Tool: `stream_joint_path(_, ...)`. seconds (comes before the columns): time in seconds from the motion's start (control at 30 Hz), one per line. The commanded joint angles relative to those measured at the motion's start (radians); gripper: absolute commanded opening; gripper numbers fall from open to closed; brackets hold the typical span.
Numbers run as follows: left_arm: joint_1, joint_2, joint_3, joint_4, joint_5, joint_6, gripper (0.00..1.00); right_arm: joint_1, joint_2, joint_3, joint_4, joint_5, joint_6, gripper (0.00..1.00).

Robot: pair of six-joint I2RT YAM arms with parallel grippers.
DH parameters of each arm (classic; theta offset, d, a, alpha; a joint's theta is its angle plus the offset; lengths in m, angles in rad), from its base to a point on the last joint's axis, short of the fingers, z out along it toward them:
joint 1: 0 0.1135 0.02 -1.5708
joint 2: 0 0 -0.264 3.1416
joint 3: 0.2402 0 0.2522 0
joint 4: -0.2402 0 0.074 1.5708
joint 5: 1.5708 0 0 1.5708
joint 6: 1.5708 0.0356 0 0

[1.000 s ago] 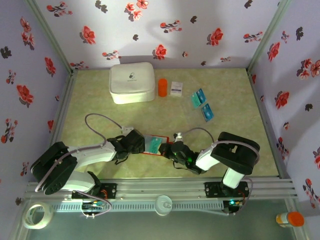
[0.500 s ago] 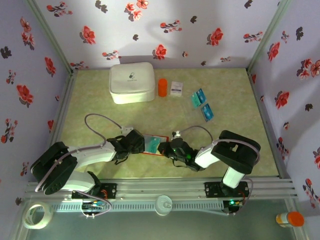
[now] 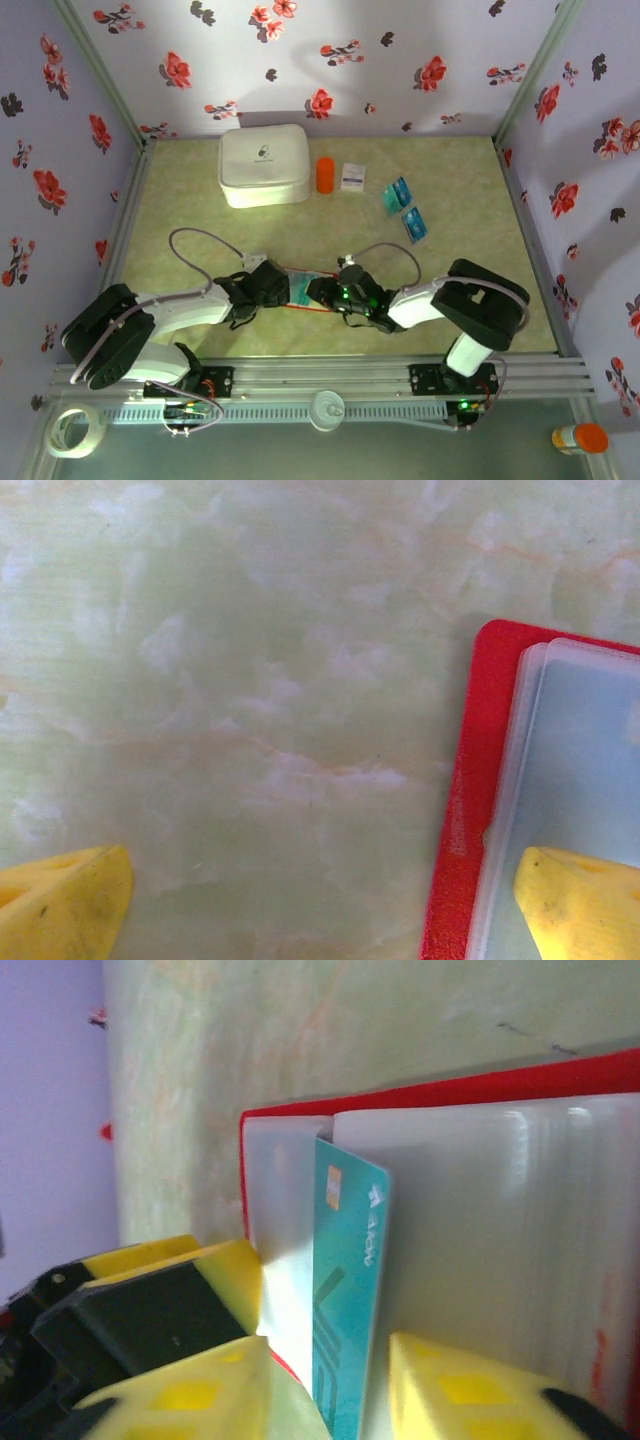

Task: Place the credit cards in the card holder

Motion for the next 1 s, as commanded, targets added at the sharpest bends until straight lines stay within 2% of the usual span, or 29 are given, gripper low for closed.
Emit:
stream_joint_path(0.0, -0.004, 0.030, -0.043, -0.075, -0.004, -0.004, 0.99, -0.022, -0.094, 0.048, -0.339, -0.005, -0.129, 0.47)
stream_joint_path(0.13, -0.005, 0.030, -0.047, -0.065, -0.004, -0.002, 0.99, -0.032, -0.181, 0.138, -0.572, 0.034, -0.228, 0.51)
stream_joint_path(0.23, -0.005, 0.031, -0.047, -0.061, -0.005, -0.002, 0.99, -0.034, -0.184, 0.217, -0.683, 0.044, -0.296, 0.41)
stream_joint_path(0.3, -0.004, 0.031, -0.050, -0.055, -0.003, -0.003, 0.99, -0.034, -0.160, 0.265, -0.724, 0.044, -0.326, 0.30)
stream_joint_path(0.43, -0.004, 0.036, -0.047, -0.051, -0.003, -0.003, 0.99, -0.033, -0.090, 0.335, -0.750, 0.042, -0.355, 0.16)
stream_joint_path(0.97, -0.005, 0.035, -0.046, -0.043, -0.001, 0.003, 0.99, -0.025, 0.180, 0.492, -0.744, 0.003, -0.377, 0.09)
